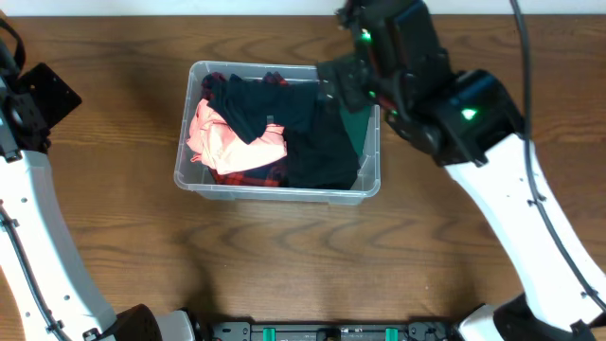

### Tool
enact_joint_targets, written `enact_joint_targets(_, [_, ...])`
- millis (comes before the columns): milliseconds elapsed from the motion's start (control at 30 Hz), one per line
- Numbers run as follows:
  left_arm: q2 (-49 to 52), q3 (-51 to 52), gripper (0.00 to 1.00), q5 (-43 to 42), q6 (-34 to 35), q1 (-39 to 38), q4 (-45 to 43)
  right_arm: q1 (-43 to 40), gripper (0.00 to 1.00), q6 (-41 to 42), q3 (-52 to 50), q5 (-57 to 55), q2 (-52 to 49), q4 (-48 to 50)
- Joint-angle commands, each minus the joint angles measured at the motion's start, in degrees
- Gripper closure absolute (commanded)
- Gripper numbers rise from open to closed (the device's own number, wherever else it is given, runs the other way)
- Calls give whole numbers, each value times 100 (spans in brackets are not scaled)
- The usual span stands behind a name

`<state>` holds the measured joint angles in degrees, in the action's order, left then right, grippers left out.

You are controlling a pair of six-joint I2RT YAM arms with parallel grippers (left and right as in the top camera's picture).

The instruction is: Pack container

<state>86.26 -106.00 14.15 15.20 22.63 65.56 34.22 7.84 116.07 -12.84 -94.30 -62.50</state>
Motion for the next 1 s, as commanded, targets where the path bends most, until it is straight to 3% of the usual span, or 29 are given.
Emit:
enact_joint_targets(0, [24,17,2,87,13,22,0,-286,1,-17,24,-697,533,-214])
enact_joint_targets(467, [24,17,2,87,13,22,0,-1152,1,-13,-68,-874,2892,-1268])
enact_joint_targets(600, [24,17,2,87,13,22,0,-1851,1,278,-417,-599,3681,-1213])
enact_joint_targets(967, [24,17,2,87,13,22,0,-3563,1,584,-3167,-103,6358,341])
